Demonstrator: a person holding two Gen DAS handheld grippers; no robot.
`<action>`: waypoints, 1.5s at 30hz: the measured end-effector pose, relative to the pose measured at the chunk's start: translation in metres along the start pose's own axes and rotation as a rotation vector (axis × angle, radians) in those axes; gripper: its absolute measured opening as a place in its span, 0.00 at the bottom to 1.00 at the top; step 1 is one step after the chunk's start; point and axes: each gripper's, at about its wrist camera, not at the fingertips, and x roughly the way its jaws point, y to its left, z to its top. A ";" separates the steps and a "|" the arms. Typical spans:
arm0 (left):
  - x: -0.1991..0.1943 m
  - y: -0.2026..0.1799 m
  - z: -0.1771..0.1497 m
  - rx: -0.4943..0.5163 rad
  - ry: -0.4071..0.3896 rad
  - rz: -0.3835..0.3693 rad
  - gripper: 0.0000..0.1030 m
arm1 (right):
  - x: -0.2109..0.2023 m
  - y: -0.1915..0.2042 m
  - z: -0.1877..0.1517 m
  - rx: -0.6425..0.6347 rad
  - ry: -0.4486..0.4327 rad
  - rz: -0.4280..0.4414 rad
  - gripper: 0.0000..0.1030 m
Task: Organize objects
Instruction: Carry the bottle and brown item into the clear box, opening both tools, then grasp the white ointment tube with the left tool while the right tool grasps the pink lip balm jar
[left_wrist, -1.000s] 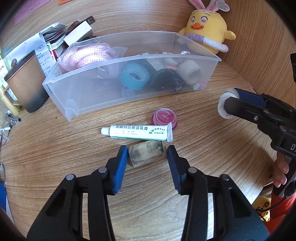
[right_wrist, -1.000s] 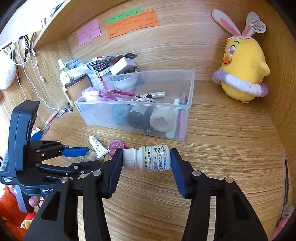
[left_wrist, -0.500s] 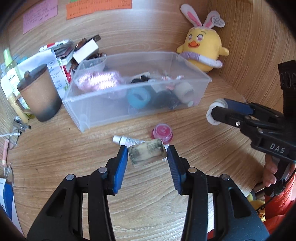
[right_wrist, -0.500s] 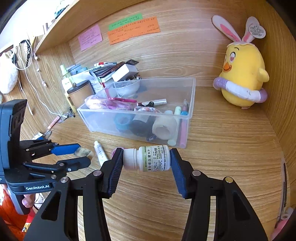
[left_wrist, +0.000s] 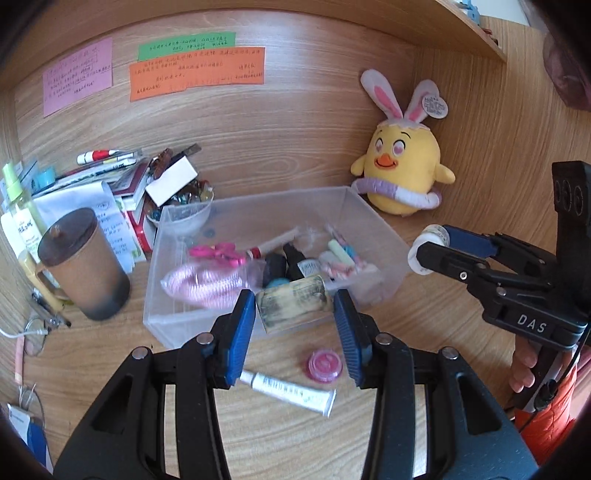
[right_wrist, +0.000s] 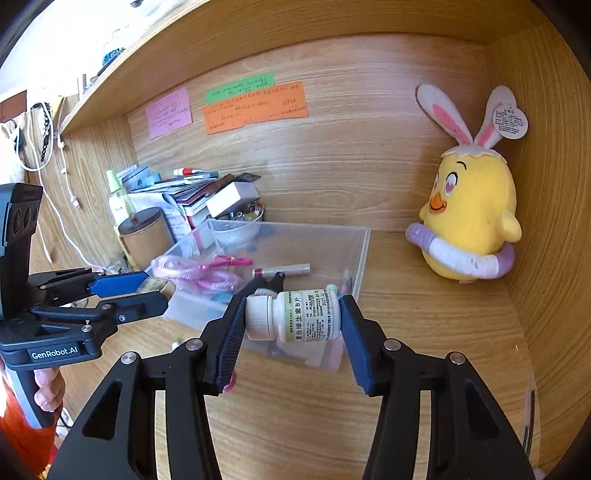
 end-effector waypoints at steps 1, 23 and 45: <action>0.003 0.000 0.003 -0.001 0.003 -0.004 0.42 | 0.005 -0.001 0.003 0.001 0.004 -0.002 0.46; 0.041 0.002 0.026 -0.021 0.061 -0.058 0.62 | 0.048 -0.012 0.009 0.049 0.108 0.029 0.63; 0.055 0.021 -0.054 -0.042 0.233 0.077 0.79 | 0.013 0.025 -0.035 -0.068 0.141 0.040 0.67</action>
